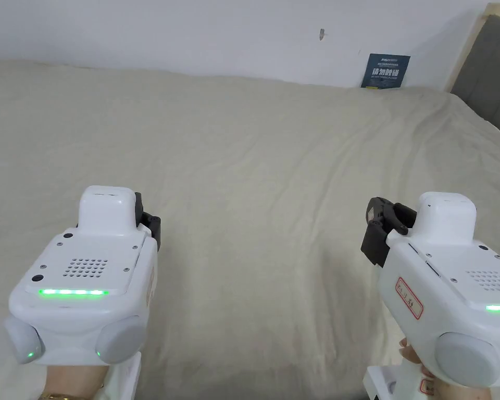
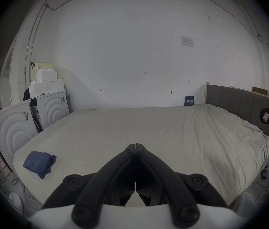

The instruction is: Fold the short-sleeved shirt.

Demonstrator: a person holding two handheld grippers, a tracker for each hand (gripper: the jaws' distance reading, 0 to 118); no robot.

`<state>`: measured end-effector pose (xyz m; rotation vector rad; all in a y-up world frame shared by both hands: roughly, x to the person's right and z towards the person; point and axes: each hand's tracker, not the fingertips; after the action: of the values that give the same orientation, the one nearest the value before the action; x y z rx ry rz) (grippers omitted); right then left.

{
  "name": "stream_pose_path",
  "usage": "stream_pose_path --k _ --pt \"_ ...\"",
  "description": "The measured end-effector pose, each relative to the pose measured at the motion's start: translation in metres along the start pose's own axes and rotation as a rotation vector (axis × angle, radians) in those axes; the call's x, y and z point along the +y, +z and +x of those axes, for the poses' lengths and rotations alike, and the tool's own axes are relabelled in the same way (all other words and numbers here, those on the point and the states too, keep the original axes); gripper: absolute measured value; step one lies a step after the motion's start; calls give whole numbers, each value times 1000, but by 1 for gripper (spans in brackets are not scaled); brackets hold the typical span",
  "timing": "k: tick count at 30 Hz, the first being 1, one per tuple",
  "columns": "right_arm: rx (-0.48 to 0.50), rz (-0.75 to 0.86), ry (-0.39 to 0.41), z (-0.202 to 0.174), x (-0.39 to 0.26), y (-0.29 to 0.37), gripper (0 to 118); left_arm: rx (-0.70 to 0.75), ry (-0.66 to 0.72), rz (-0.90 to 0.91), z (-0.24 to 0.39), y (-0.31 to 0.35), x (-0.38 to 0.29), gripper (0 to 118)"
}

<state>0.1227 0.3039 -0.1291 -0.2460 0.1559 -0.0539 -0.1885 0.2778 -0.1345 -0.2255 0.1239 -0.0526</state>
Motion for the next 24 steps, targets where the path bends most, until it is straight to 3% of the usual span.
stream_pose_path --k 2,4,5,6,8,9,10,12,13,16,24 --pt "1 4 -1 0 1 1 3 12 4 9 -1 0 -1 5" --pt "-5 7 0 0 2 1 13 15 11 11 -1 0 0 49" --pt "-5 8 -2 0 2 1 17 14 19 9 -1 2 2 49" --pt "-5 7 -3 1 3 1 20 7 27 3 -2 1 2 59" --pt "0 4 -7 2 4 0 36 12 32 4 -1 2 2 93" --pt "-2 4 -7 2 4 1 49 20 33 17 0 5 3 99" --pt "-3 5 -5 1 4 1 63 23 26 24 0 6 3 99" --pt "-7 -3 7 1 3 0 108 26 14 19 1 6 4 101" --pt "-7 -3 10 1 3 0 118 25 13 17 -1 5 2 104" --pt "-9 14 18 0 1 2 118 26 17 21 -2 5 2 114" --pt "2 5 16 1 1 1 118 21 2 29 1 9 4 116"
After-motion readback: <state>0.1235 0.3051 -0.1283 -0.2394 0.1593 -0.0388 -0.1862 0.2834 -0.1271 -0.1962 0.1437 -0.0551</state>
